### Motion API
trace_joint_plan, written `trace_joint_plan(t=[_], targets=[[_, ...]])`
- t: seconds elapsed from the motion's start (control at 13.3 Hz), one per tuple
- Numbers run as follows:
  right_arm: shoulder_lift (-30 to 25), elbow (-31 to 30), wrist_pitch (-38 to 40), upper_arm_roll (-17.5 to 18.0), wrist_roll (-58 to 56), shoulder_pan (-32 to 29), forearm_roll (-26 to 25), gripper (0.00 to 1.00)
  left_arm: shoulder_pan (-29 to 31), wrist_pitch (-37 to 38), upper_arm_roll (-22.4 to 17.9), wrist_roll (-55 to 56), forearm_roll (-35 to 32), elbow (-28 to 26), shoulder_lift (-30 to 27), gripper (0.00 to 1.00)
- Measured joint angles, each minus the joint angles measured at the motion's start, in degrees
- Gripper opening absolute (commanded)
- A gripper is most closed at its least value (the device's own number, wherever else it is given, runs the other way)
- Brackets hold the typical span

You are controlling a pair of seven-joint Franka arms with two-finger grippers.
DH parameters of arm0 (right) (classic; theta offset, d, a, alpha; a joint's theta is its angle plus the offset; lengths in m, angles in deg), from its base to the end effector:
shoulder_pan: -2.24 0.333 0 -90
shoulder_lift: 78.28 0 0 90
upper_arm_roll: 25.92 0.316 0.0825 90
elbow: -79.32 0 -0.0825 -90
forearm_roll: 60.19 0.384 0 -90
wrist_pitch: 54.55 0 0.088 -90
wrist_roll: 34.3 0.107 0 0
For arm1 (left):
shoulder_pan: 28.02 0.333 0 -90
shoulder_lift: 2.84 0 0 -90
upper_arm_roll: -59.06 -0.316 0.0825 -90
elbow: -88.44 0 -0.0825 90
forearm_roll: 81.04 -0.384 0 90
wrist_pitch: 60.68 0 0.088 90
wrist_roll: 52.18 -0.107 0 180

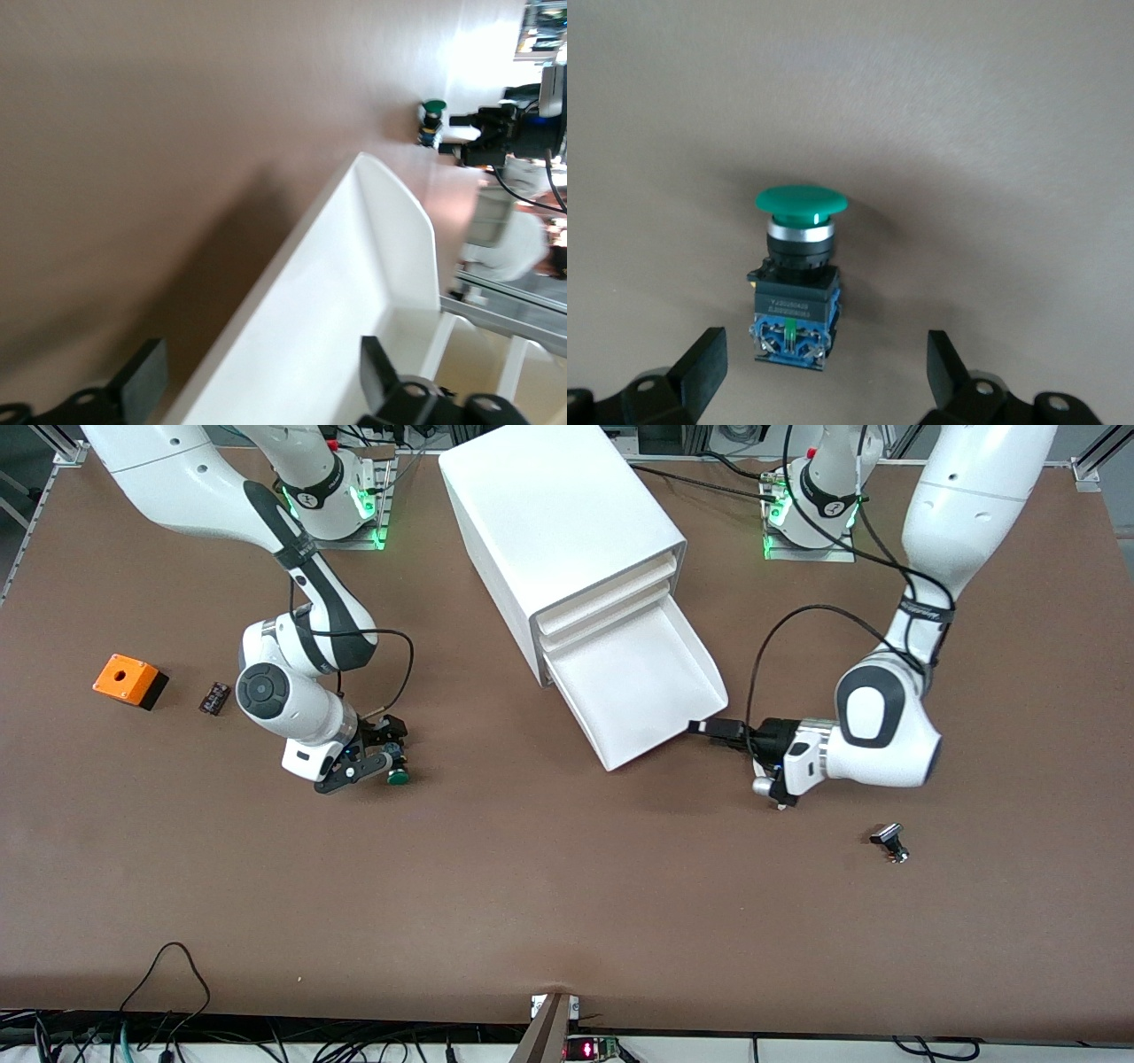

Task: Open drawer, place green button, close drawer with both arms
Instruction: 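Withdraw the left gripper while the right gripper grasps the green button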

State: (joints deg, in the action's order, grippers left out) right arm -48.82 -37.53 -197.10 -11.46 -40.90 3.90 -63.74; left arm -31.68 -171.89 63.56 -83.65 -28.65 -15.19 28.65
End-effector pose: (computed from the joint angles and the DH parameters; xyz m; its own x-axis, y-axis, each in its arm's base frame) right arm 0.5689 0.1637 0.1905 0.9125 0.4075 -0.0360 0.4030 -0.9105 -0.0925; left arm 0.6079 -0.1384 0.2338 0.9689 -0.2080 -0.1342 -0.0312 -0.6406 0.7672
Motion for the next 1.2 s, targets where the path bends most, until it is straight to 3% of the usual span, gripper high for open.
trace_joint_plan(t=[0.07,0.15,0.22,0.3,0.38,0.53,0.82,1.2], targets=[[0.2,-0.2,-0.2,0.0,0.0,0.2,0.0,0.99,1.5,-1.3,-0.1,0.1,-2.7,0.5,-2.4,1.0],[0.2,-0.2,-0.4,0.0,0.0,0.4,0.0,0.92,3.1,-2.6,-0.1,0.2,-4.6,0.7,-5.1,1.0],[0.2,-0.2,-0.4,0.0,0.0,0.7,0.0,0.66,4.4,-3.7,-0.1,0.2,-6.6,0.7,-8.0,1.0],[0.2,-0.2,-0.4,0.0,0.1,0.9,0.0,0.51,5.1,-4.2,-0.1,0.2,-9.0,0.7,-10.8,1.0],[0.3,-0.2,-0.4,0.0,0.9,1.1,0.0,0.41,5.3,-4.5,-0.1,0.3,-12.0,0.7,-13.6,1.0],[0.3,-0.2,-0.4,0.0,2.5,1.2,0.0,0.32,5.3,-4.6,0.0,1.1,-20.3,0.7,-19.8,1.0],[0.3,-0.2,-0.4,0.0,2.9,1.3,0.0,0.28,6.5,-1.2,-0.1,2.0,-34.1,0.3,-29.6,1.0],[0.2,2.3,-1.1,-0.2,3.2,1.2,0.0,0.28,7.5,6.6,-1.3,9.3,-47.1,2.2,-32.9,1.0]])
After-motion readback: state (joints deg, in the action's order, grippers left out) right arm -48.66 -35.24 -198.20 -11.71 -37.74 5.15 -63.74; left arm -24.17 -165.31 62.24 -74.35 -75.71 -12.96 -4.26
